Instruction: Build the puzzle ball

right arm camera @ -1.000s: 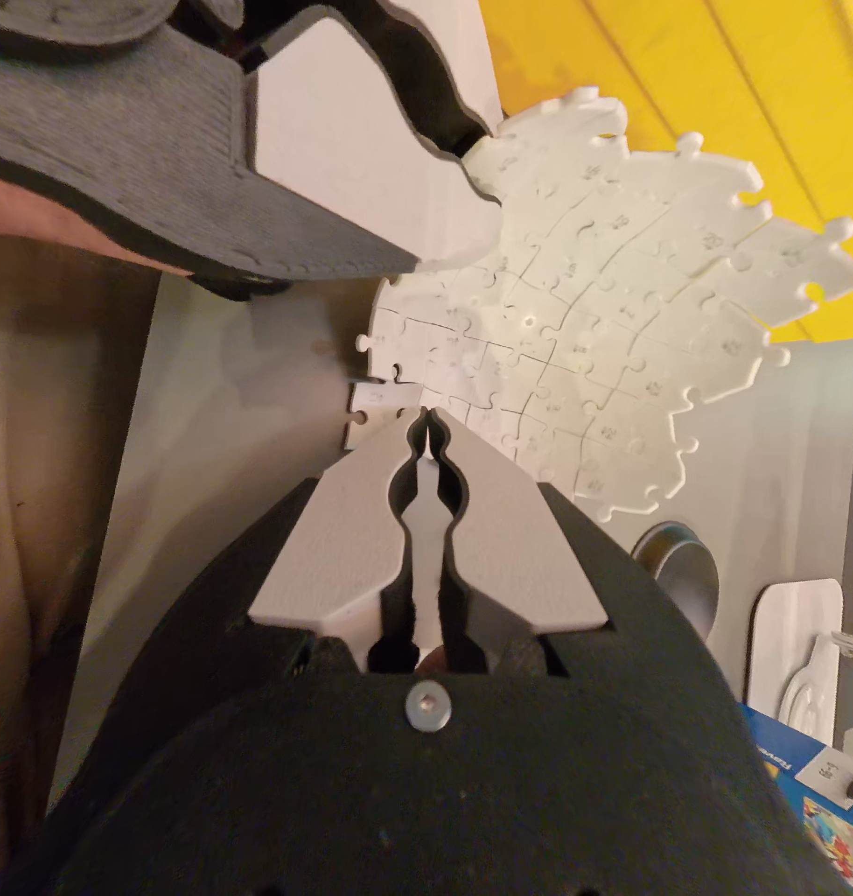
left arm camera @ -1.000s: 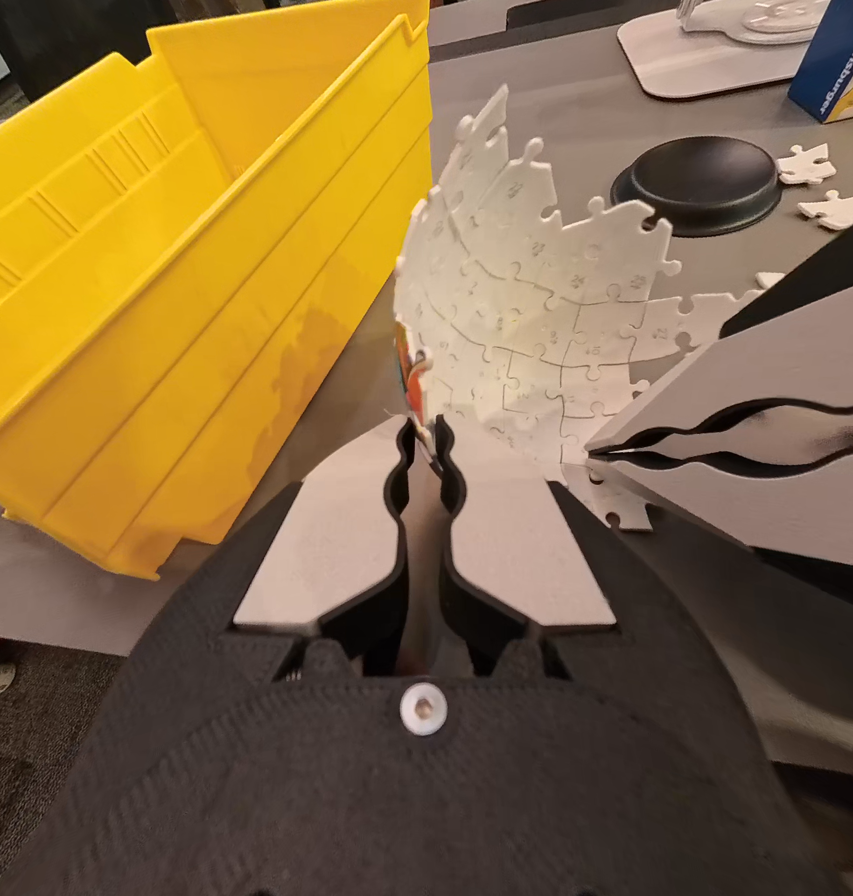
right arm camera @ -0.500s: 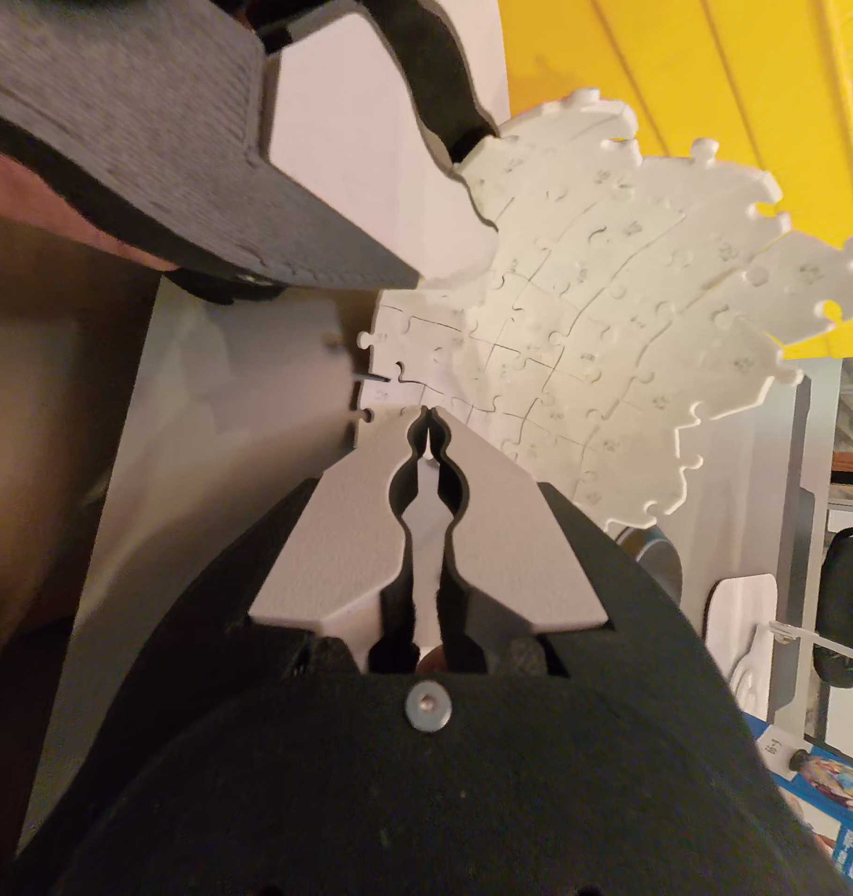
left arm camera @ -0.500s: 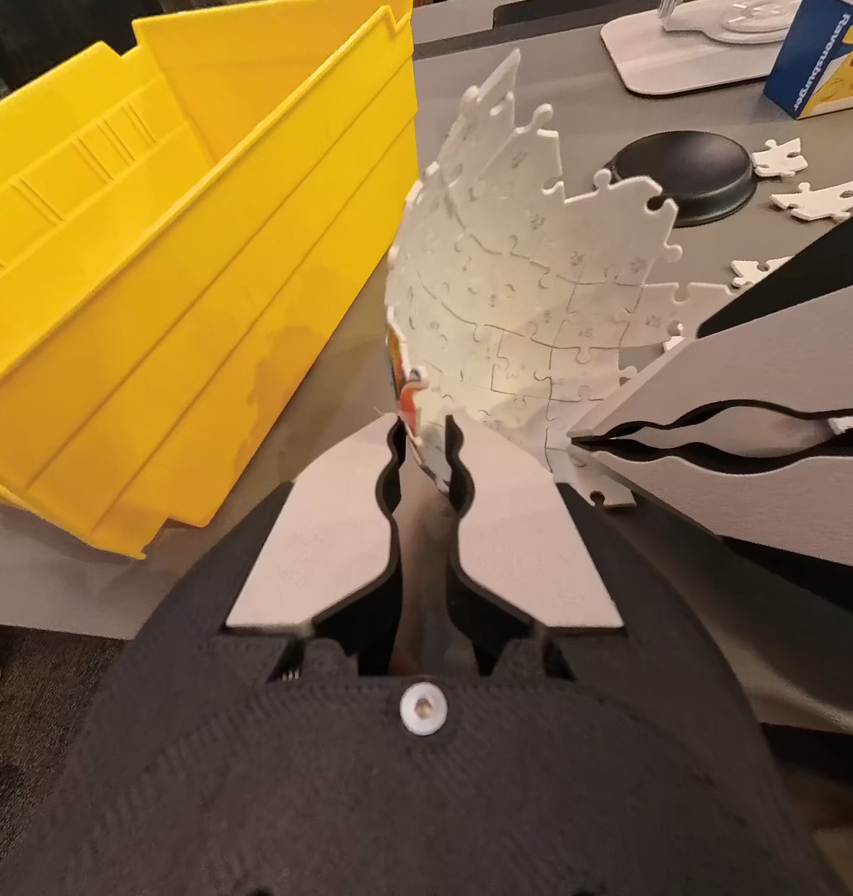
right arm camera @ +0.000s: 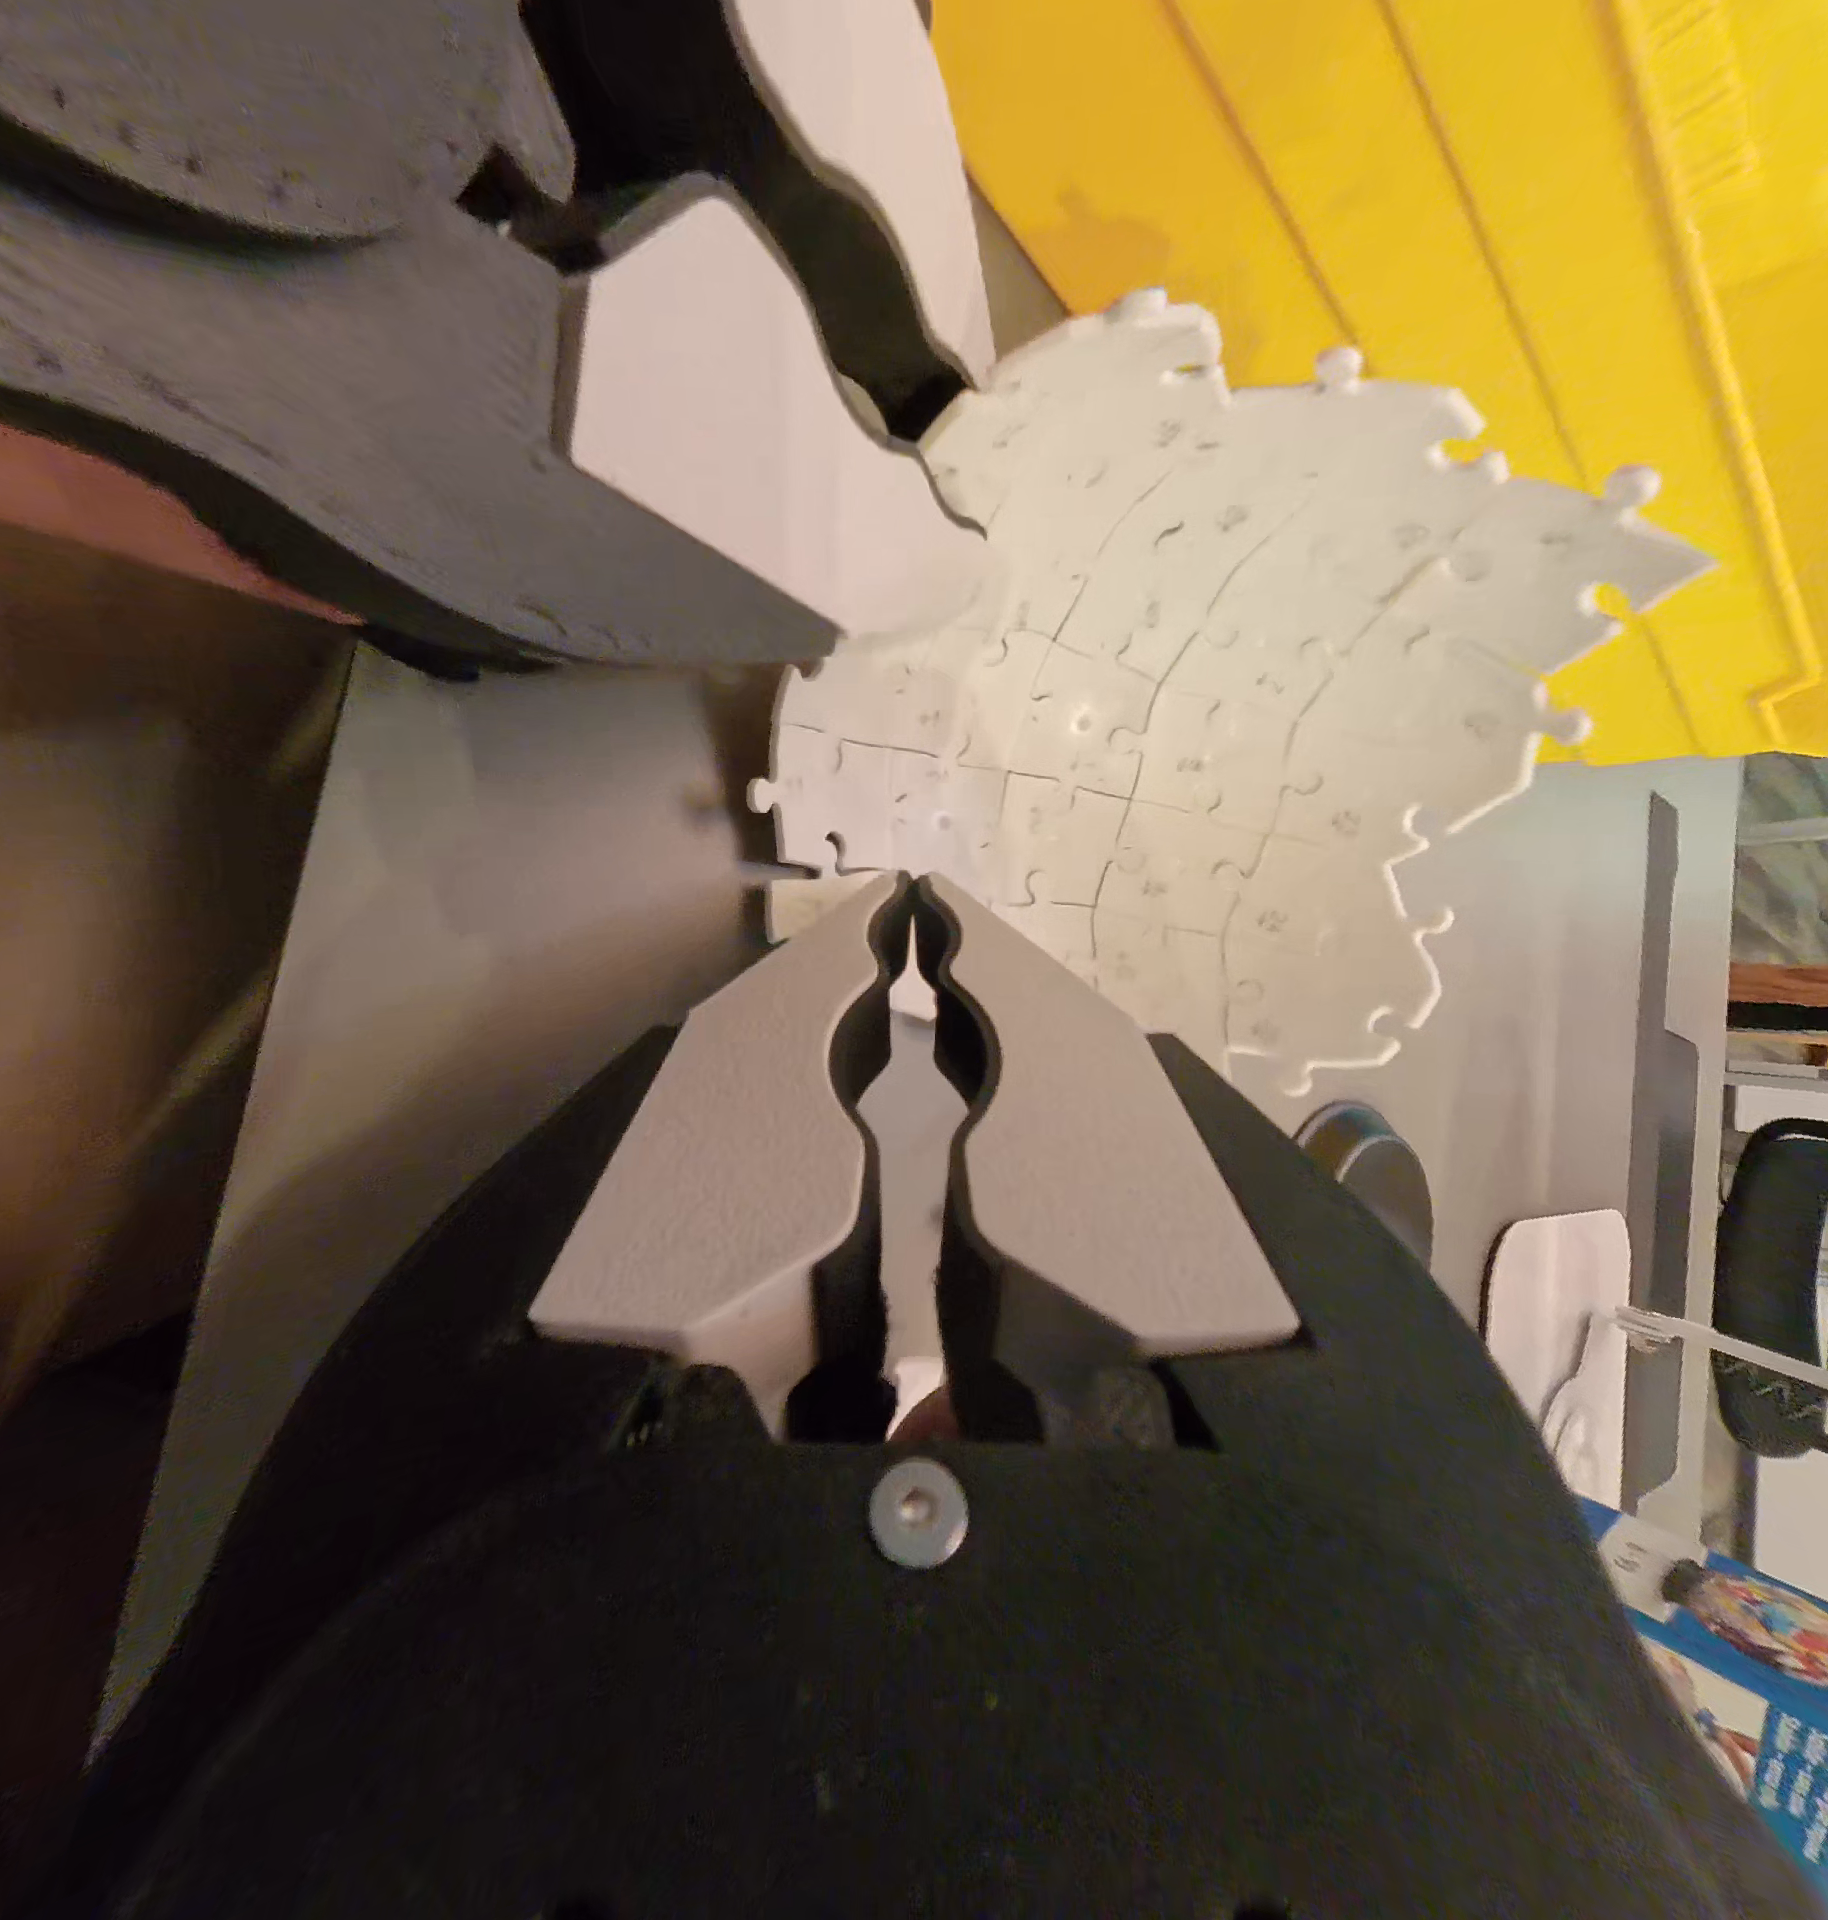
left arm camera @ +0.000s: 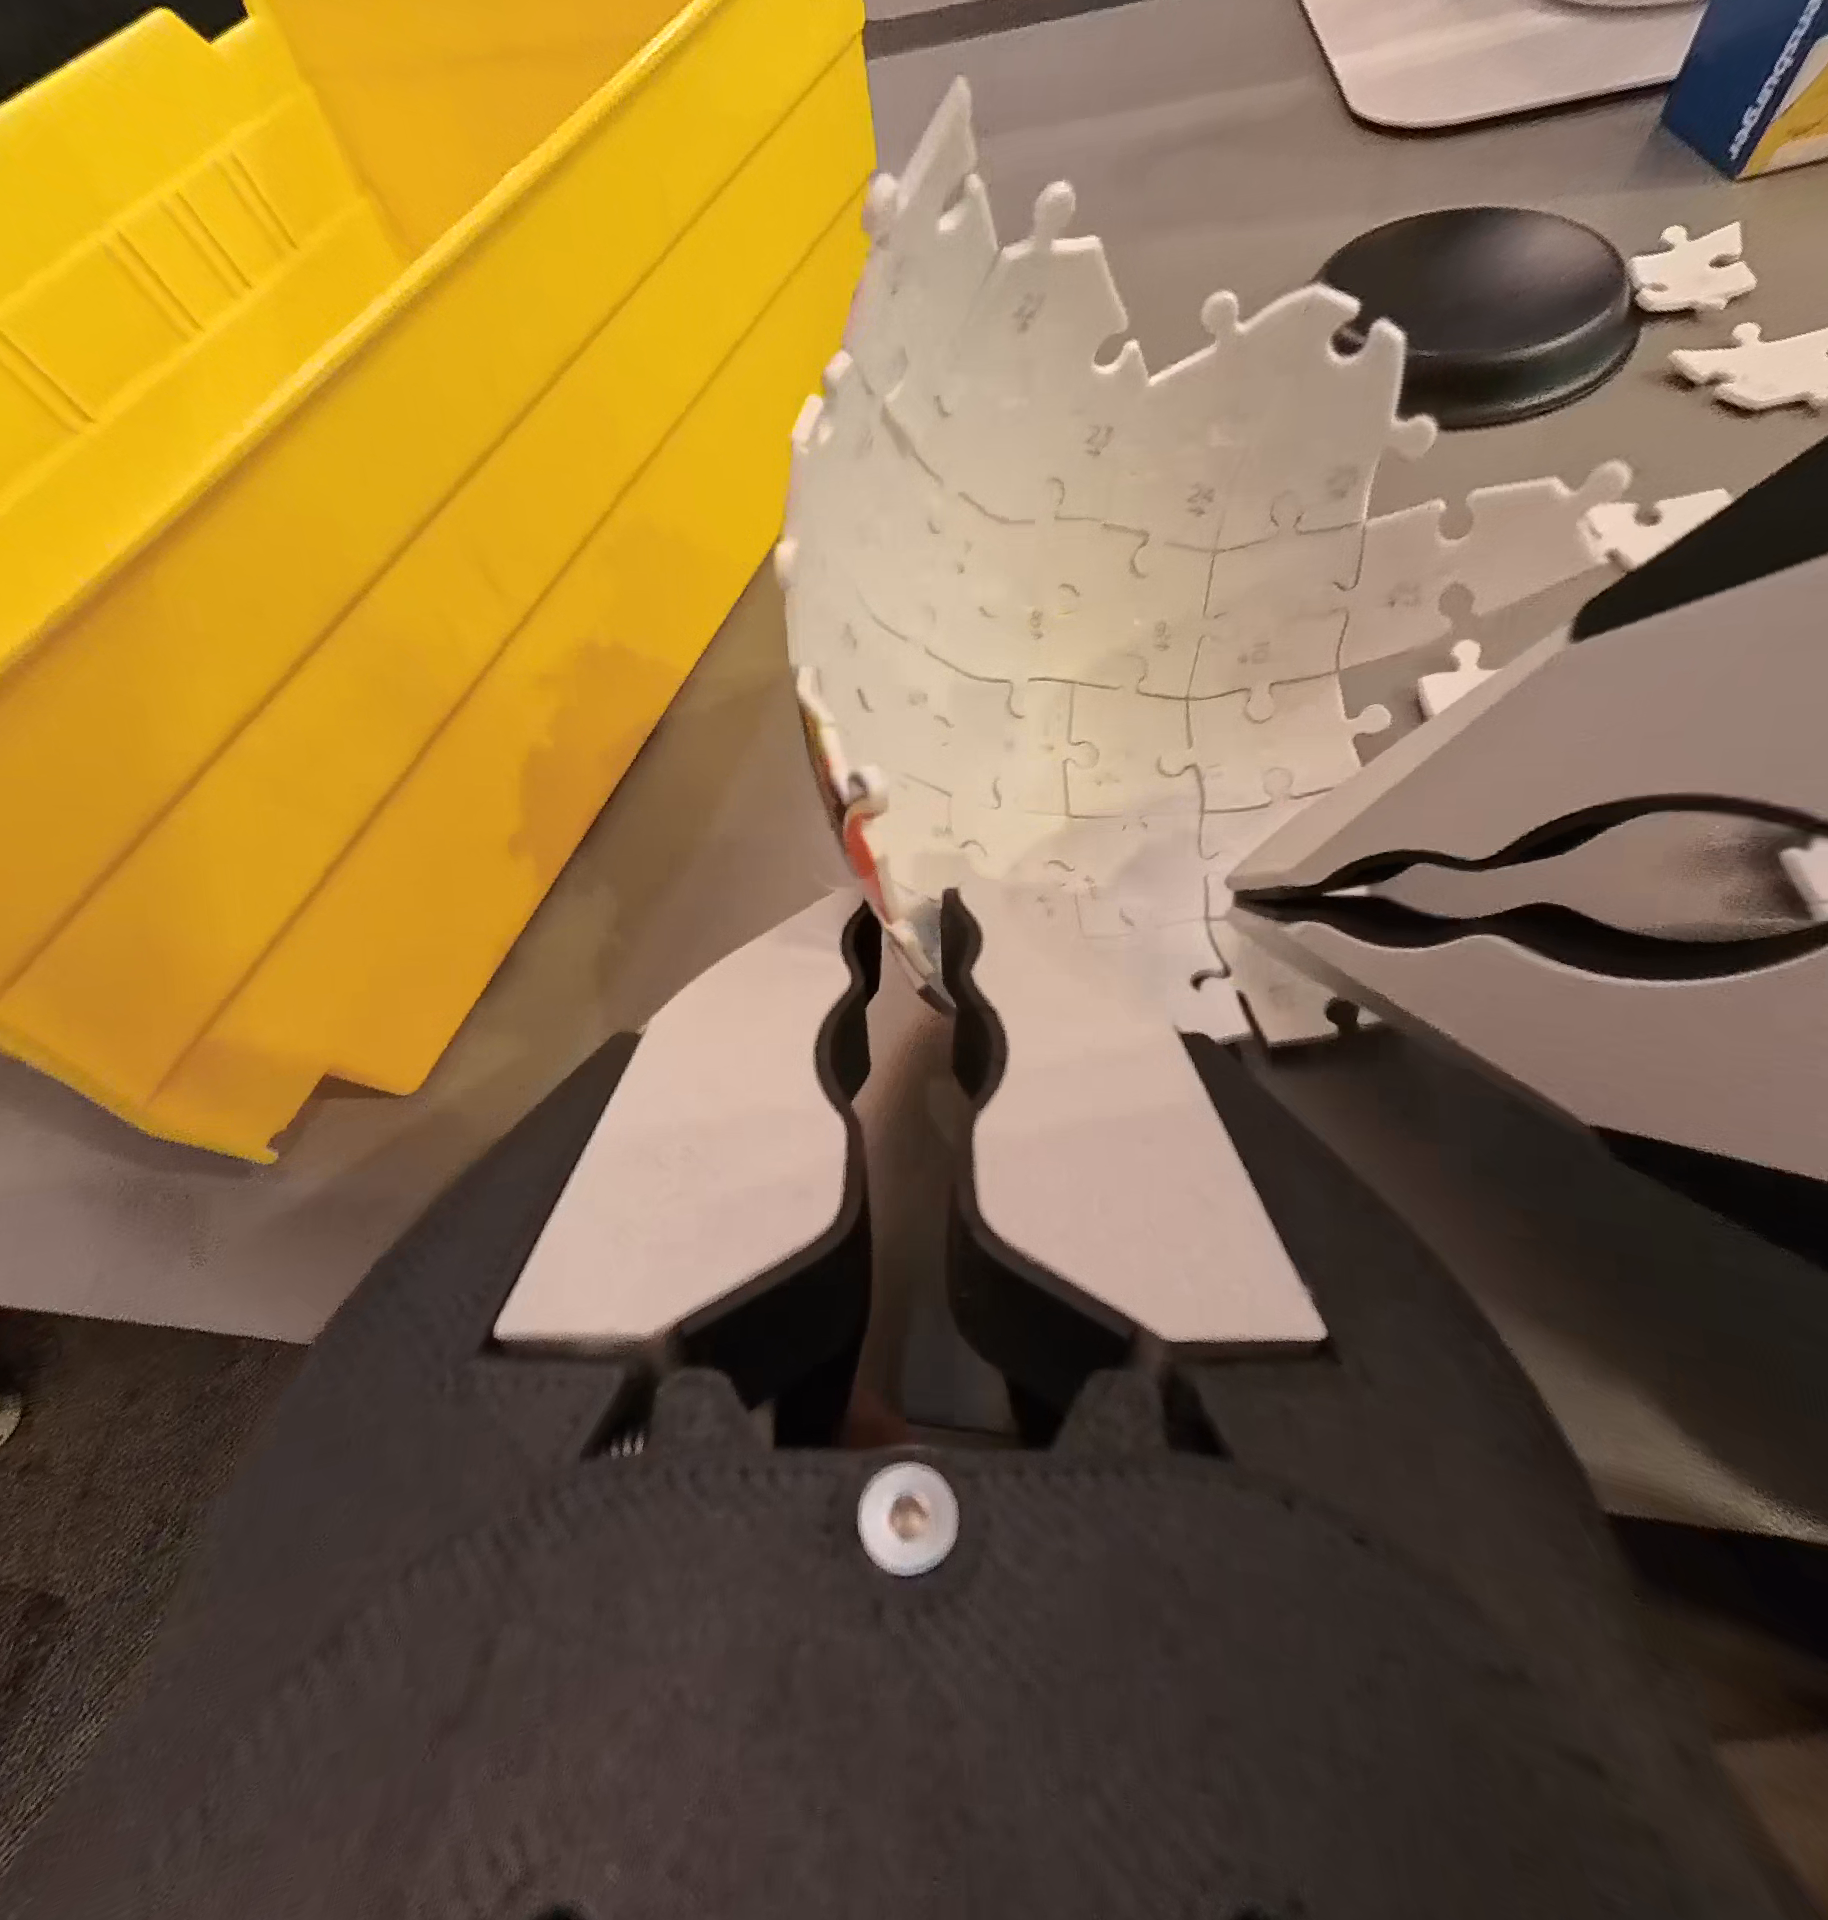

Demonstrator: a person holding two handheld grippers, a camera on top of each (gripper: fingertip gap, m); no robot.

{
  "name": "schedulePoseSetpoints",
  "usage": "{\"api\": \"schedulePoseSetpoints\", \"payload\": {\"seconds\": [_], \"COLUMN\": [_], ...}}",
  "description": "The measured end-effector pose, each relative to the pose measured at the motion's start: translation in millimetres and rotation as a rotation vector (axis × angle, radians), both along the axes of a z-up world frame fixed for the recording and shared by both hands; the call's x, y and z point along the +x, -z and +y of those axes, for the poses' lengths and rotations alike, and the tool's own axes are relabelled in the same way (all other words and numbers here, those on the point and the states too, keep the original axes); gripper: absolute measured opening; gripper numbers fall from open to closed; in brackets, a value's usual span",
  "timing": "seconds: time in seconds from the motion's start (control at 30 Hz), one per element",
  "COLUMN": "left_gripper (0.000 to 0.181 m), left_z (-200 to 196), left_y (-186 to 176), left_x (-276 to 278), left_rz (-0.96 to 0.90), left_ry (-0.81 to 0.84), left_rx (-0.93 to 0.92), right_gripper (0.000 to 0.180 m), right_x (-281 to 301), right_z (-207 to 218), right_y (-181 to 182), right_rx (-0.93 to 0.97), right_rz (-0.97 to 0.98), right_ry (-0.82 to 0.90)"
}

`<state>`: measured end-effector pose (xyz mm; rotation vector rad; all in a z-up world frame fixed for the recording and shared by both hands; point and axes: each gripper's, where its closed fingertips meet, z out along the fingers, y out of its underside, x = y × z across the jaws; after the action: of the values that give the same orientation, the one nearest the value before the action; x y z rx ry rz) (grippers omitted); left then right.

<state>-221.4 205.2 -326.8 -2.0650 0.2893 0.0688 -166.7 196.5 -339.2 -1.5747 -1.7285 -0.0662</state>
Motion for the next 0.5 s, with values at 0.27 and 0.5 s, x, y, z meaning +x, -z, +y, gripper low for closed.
{"api": "schedulePoseSetpoints", "payload": {"seconds": [0.27, 0.5], "left_gripper": [0.010, 0.010], "left_z": [2, 2], "left_y": [-2, -4], "left_x": [0, 1], "left_rz": [0.014, 0.036], "left_ry": [0.008, 0.016], "left_rx": [0.022, 0.040], "right_gripper": [0.000, 0.000], "right_x": [9, 6], "right_z": [-16, -14], "right_y": [8, 9], "right_rx": [-0.067, -0.091], "right_rz": [-0.041, -0.008], "right_ry": [-0.031, -0.017]}}
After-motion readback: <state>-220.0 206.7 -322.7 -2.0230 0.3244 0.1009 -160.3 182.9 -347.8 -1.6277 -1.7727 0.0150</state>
